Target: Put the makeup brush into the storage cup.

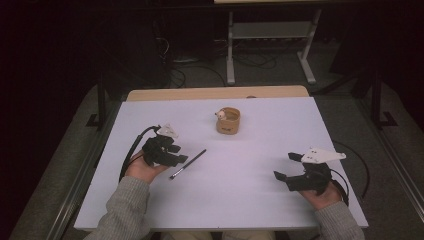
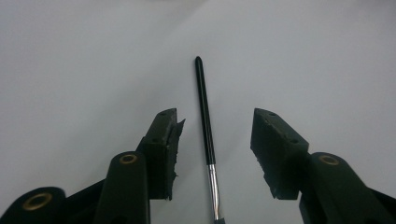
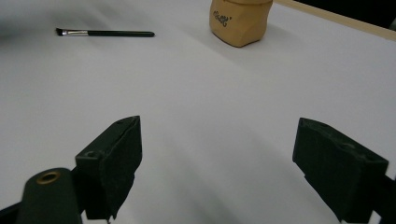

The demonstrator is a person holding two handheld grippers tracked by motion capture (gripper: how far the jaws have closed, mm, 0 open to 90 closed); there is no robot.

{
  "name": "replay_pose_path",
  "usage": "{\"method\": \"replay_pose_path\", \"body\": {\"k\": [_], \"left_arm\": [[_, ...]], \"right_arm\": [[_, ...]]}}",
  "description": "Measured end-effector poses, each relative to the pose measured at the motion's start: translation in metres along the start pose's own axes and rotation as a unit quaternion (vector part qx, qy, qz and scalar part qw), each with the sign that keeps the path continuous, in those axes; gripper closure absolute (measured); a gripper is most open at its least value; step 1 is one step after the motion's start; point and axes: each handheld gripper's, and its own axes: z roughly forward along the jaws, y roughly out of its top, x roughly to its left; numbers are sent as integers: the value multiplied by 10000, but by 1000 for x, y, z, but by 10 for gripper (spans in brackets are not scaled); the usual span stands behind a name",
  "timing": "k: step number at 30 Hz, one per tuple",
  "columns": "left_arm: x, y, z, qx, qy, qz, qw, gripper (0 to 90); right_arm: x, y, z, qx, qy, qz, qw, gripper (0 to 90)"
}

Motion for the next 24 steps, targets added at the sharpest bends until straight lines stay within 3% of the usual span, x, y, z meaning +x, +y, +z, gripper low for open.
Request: {"method": "replay_pose_path", "body": {"k": [2,6,11,16,18,20,24], "left_arm": [[0,2,8,198,34,40,9998,536],[-5,4,17,360,125,76,9992,572],[-3,4,28,640,124,11,9979,597],[-2,4,35,729,105,20,9973,646],[-3,4,41,804,79,-86,9967,664],[-1,4,45,959,70,-46,9954,665],[0,2,48,1021,71,-145,9946,693]], "right_arm": [[1,-1,0,32,11,9,10000,148],[0,0,0,14,29,-6,10000,147],[0,2,4,35,122,-43,9999,146],[1,4,6,81,169,-120,9998,147],[3,4,7,98,208,-94,9997,147],[3,4,8,103,227,-123,9996,147],[5,5,6,77,232,-136,9996,149]]}}
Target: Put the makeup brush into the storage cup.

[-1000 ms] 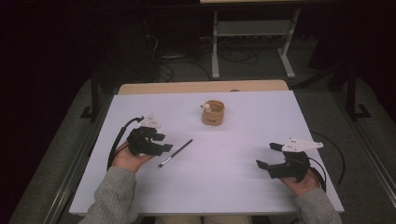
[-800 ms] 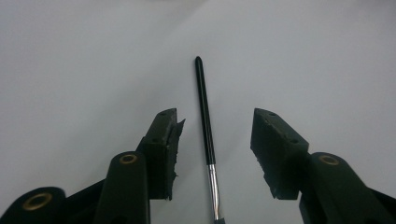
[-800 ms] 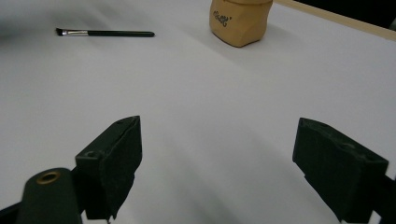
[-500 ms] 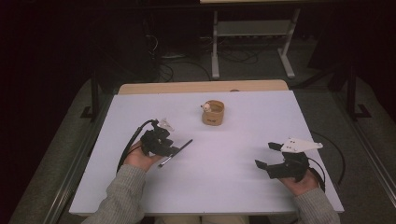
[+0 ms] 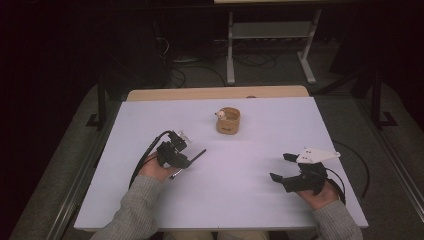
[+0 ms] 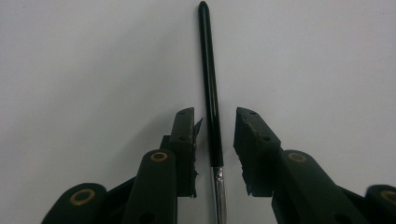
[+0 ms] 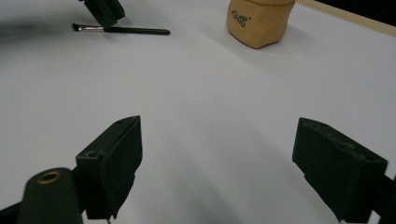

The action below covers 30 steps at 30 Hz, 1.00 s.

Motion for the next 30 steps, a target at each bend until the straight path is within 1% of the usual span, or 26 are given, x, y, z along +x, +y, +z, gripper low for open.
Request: {"method": "replay_pose_path", "body": {"k": [1,6,10,11,13,15,16,17,20,21,22,24,27,29,30], "left_arm": [[0,0,0,46,-9,21,10000,698],[0,-2,3,99,10,16,9999,708],[-2,-4,7,185,2,80,9998,720],[-3,-4,7,172,50,127,9998,731],[-4,-5,7,163,60,133,9998,763],[-4,-5,8,153,95,145,9997,822],[-5,-5,8,155,131,115,9997,829],[-5,-4,7,173,151,148,9996,831],[-6,-4,8,182,190,163,9995,836],[-5,-4,8,186,187,165,9995,838],[-4,-4,8,169,155,121,9997,839],[-5,-5,8,165,145,86,9997,840],[-4,-5,7,158,127,110,9997,841],[-3,-5,7,152,81,68,9998,842],[-3,-5,7,165,47,44,9998,841]], "right_arm": [[0,0,0,1,-4,19,10000,149],[-2,-1,2,54,53,54,10000,149],[-1,0,1,5,21,7,10000,151],[-1,-1,0,15,24,44,10000,151],[-1,-2,1,24,42,68,10000,151],[-1,-2,1,49,53,93,9999,151],[-1,-1,1,40,52,56,10000,159],[0,-1,2,47,48,29,10000,162],[2,0,4,58,61,28,10000,162],[3,0,5,83,80,29,9999,162],[4,0,6,118,86,31,9999,162],[4,0,7,156,91,-52,9998,162],[5,-1,8,192,125,-23,9997,163],[5,-1,9,242,184,2,9995,172],[5,-1,10,270,200,61,9994,170]]}}
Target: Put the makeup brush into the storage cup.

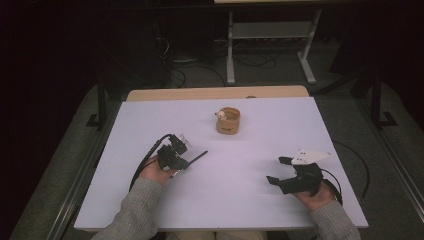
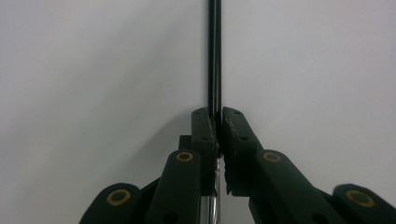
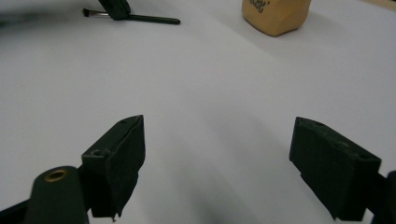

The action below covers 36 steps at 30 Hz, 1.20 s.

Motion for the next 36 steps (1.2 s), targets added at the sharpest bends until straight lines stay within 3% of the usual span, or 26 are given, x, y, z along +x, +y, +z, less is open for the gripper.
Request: {"method": "replay_pose_path", "body": {"k": [2,5,8,14,18,23,28,29,33,34,36], "left_arm": [[0,0,-1,6,-32,0,10000,842],[0,-4,-5,-170,-268,-19,9995,842],[-1,-5,-10,-233,-322,8,9992,842],[-3,-8,-20,-429,-393,45,9983,843],[-5,-9,-25,-317,-433,181,9984,843],[-8,-8,-33,-467,-409,284,9977,843],[-13,-5,-41,-584,-443,338,9967,843],[-12,-5,-43,-535,-450,424,9966,843],[-17,-4,-48,-773,-554,351,9948,843],[-16,-3,-50,-717,-573,472,9947,843],[-18,-2,-51,-767,-557,479,9943,843]], "right_arm": [[-1,0,1,31,24,-51,10000,170],[3,0,3,145,116,-88,9998,186],[6,0,4,188,161,-76,9997,187],[10,10,3,144,265,-169,9994,175],[13,17,5,124,352,-191,9991,170],[15,21,8,252,415,-287,9984,170],[14,40,5,307,497,-367,9976,172],[13,44,5,299,510,-401,9974,167],[13,56,4,240,601,-442,9969,157],[12,58,5,229,669,-422,9966,154],[12,63,7,273,735,-411,9961,147]]}}
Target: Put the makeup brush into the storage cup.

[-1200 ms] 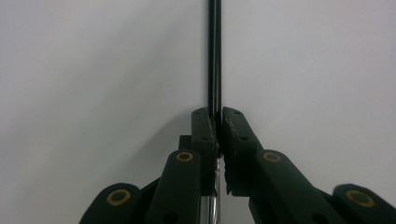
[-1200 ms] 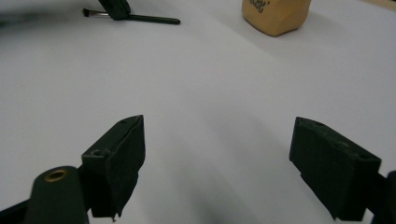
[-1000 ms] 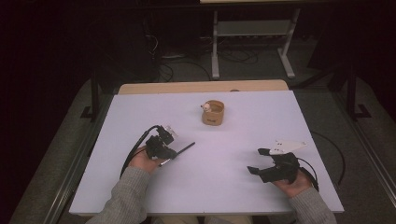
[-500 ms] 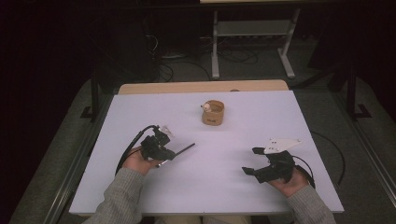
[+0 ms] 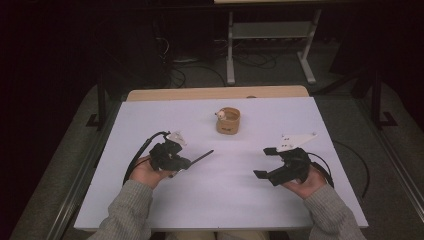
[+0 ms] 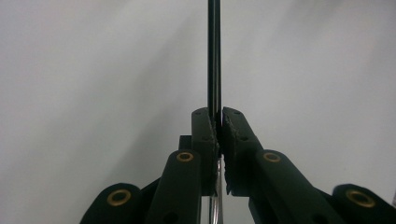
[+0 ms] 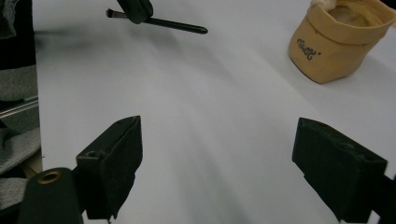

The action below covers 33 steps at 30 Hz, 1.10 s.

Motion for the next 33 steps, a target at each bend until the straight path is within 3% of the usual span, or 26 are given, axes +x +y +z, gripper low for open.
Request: {"method": "replay_pose_path", "body": {"k": [5,6,7,15,16,26,31,33], "left_arm": [[-9,5,-5,-134,-86,135,9998,843],[-9,5,-7,-96,-100,246,9996,843],[-11,5,-7,-182,-118,176,9996,843],[-15,6,-11,-302,-173,315,9989,843],[-18,9,-12,-350,-201,353,9986,843],[-35,25,-17,-458,-336,689,9960,843],[-41,27,-18,-442,-403,905,9941,843],[-43,27,-16,-445,-458,882,9940,843]], "right_arm": [[-1,16,0,54,53,-155,9999,149],[0,19,-1,70,101,-168,9998,160],[0,22,-1,82,163,-207,9996,177],[1,41,-2,230,214,-460,9984,190],[2,46,-4,210,239,-576,9978,198],[6,67,-4,324,333,-844,9953,212],[8,74,3,426,434,-1010,9930,230],[10,76,8,457,494,-1062,9921,238]]}}
